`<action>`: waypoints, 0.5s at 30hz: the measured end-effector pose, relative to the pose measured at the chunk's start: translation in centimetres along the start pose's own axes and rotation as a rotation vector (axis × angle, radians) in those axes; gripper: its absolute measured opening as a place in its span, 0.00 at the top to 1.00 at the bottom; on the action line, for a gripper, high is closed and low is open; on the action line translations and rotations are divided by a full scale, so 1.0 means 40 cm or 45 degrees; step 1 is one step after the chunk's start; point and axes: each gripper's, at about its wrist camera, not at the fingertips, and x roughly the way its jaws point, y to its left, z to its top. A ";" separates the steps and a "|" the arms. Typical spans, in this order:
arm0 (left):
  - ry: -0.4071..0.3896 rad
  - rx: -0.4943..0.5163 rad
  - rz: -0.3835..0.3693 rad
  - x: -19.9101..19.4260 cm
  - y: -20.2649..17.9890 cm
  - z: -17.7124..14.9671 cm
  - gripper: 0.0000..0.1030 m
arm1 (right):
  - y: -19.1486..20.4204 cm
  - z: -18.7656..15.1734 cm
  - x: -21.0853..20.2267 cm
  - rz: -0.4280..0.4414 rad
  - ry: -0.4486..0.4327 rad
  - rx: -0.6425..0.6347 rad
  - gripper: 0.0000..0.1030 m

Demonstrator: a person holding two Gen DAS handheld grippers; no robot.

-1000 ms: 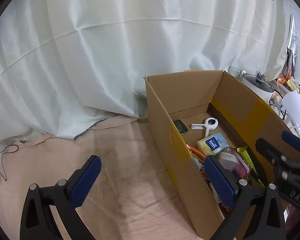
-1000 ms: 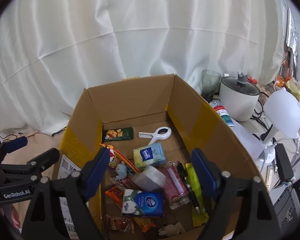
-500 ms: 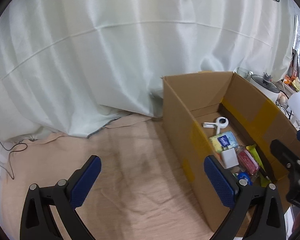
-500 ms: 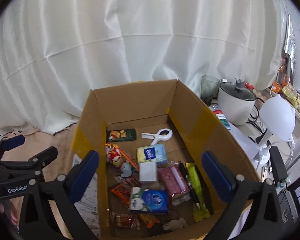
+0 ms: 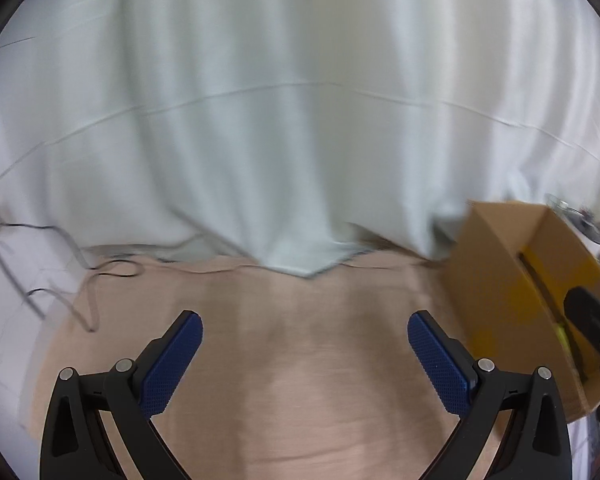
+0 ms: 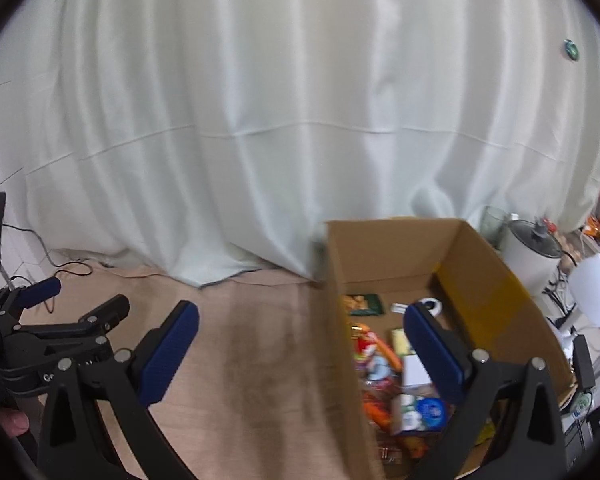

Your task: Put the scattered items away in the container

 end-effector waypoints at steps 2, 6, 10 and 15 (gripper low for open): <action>-0.014 -0.020 0.044 -0.012 0.058 -0.009 0.00 | 0.063 -0.002 0.008 0.039 -0.005 -0.017 0.00; -0.052 -0.055 0.163 -0.021 0.158 -0.046 0.00 | 0.150 -0.016 0.042 0.080 0.020 -0.024 0.00; -0.024 -0.078 0.138 0.003 0.213 -0.089 0.00 | 0.189 -0.050 0.071 0.073 0.040 -0.030 0.00; -0.007 -0.103 0.095 0.034 0.231 -0.146 0.00 | 0.205 -0.101 0.099 0.029 0.065 -0.058 0.00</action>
